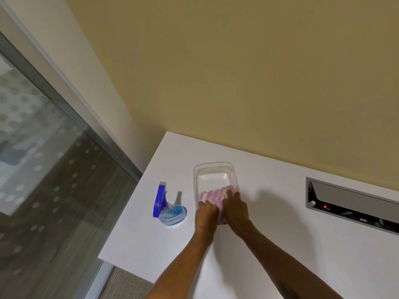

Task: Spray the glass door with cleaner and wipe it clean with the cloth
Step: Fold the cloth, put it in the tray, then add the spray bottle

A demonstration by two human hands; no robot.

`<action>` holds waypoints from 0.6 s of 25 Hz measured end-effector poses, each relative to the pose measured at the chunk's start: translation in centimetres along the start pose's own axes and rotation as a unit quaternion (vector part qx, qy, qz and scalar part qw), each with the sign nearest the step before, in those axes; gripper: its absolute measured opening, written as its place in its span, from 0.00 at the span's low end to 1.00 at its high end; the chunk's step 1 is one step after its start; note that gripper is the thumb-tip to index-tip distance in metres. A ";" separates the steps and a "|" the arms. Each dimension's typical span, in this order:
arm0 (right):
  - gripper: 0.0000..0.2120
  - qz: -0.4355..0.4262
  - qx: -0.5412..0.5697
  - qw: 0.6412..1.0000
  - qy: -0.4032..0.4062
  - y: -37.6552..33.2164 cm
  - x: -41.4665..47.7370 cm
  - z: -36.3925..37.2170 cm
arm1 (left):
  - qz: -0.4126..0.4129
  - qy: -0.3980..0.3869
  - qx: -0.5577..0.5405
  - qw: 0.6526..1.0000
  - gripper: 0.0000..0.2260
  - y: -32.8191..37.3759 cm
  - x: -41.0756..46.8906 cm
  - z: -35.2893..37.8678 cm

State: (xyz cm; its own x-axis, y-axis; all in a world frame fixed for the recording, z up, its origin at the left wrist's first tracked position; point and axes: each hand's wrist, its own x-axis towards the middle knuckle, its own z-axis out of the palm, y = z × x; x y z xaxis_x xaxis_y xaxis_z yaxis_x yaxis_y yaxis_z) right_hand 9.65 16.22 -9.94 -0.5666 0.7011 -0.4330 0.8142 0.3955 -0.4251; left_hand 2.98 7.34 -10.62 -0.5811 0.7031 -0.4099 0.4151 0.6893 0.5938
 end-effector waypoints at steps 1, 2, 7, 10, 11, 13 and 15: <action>0.18 -0.005 -0.013 1.000 0.002 0.2 0.2 0.2 | -0.020 0.013 -0.067 0.998 0.19 -0.3 0.2 0.8; 0.18 -0.016 -0.036 0.999 -0.005 0.0 0.4 0.4 | -0.035 0.018 -0.096 0.995 0.22 0.5 -0.3 0.2; 0.26 -0.044 -0.213 0.976 -0.029 -1.0 -0.7 -0.8 | 0.072 -0.012 0.069 0.995 0.30 0.2 -0.5 -1.7; 0.24 -0.060 -0.190 0.980 0.019 -2.9 -1.4 -1.9 | 0.086 -0.007 0.020 0.996 0.30 -0.5 -2.0 -3.5; 0.21 -0.073 -0.136 0.988 0.025 -3.8 -1.5 -2.2 | 0.074 -0.005 -0.050 0.996 0.27 -1.3 -2.7 -3.8; 0.16 -0.097 0.019 0.994 0.040 -6.0 -2.4 -2.5 | 0.076 0.042 -0.118 0.989 0.19 -3.1 -4.7 -4.6; 0.18 -0.128 0.142 0.981 0.012 -8.2 -3.8 -2.5 | 0.057 0.059 -0.181 0.980 0.11 -5.7 -7.3 -5.0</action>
State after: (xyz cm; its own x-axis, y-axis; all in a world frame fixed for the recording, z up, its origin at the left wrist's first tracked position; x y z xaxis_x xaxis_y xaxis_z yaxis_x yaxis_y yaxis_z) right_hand 5.43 11.81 -2.81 -0.7420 0.6159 -0.2650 0.5754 0.3821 -0.7231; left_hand 1.36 -2.53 -7.55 -0.6308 0.7326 -0.2558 0.2187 0.4842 0.8472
